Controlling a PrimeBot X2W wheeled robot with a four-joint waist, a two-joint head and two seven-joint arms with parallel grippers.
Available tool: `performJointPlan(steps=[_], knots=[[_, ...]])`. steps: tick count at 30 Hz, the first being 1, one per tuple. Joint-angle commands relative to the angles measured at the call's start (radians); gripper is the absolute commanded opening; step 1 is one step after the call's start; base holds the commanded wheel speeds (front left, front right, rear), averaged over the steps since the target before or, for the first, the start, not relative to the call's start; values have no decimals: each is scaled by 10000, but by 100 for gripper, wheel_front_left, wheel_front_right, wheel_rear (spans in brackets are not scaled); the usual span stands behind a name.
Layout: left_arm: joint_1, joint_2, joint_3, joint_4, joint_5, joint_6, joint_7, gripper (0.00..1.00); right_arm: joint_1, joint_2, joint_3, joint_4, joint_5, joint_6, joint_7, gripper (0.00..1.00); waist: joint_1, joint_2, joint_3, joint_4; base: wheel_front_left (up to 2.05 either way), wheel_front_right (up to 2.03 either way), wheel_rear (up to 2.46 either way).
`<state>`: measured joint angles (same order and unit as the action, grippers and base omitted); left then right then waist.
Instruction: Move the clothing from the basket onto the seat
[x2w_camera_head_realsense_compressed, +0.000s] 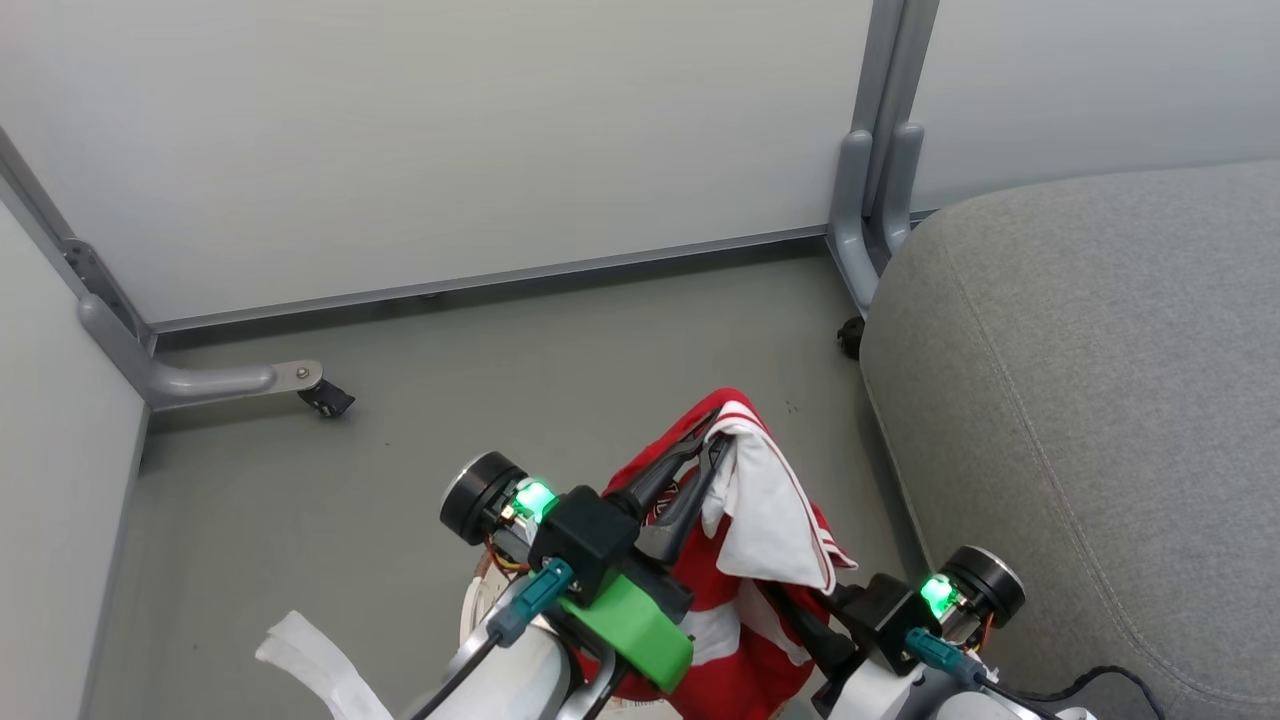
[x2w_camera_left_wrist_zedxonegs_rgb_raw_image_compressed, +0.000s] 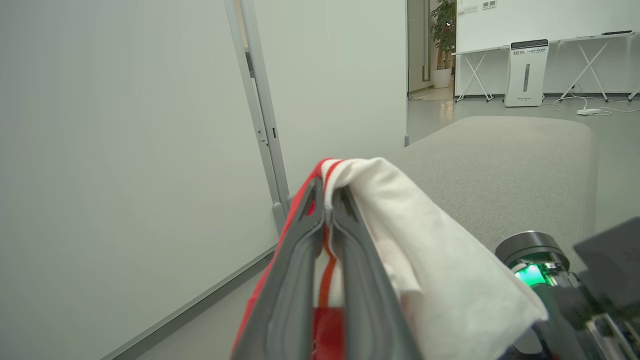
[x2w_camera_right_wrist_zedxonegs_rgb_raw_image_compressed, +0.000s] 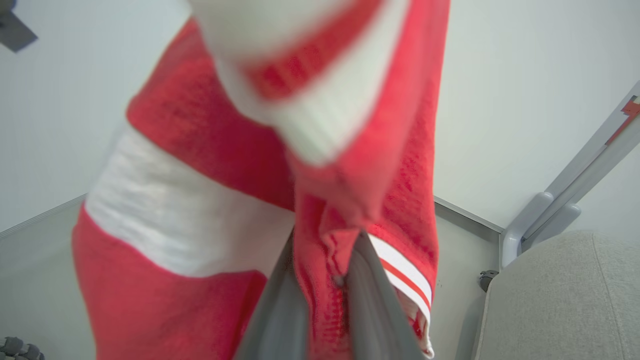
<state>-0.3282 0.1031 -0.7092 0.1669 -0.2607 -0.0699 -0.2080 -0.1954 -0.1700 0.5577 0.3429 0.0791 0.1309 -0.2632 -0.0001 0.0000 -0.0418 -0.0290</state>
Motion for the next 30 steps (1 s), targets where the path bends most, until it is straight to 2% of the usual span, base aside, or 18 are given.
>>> performJointPlan(steps=[1,4,5,6,7,23,30], knots=[[43,38,30,9,-118,64,-74,0,89,-36,54,42,189,-3,-24,0,1,0,11,8,0,0,0],[6,61,59,78,-98,132,-94,0,127,-75,95,47,417,-3,-24,0,1,0,32,11,0,0,0],[-7,68,60,93,-88,160,-119,36,122,-91,94,38,465,-3,-24,0,1,0,43,8,0,0,0],[-12,83,56,111,-73,189,-126,60,120,-99,83,29,490,-5,-24,0,1,0,50,6,0,0,0],[-22,89,63,132,-38,223,-132,100,138,-87,55,15,547,-3,-24,0,1,0,57,3,0,0,0],[-138,146,-1,341,-176,354,-136,100,93,-81,-79,-132,759,-5,-25,0,1,0,141,-122,0,0,0],[-18,283,141,356,-175,507,-286,100,148,33,-733,-342,857,-5,-27,0,1,0,364,-438,0,0,0]])
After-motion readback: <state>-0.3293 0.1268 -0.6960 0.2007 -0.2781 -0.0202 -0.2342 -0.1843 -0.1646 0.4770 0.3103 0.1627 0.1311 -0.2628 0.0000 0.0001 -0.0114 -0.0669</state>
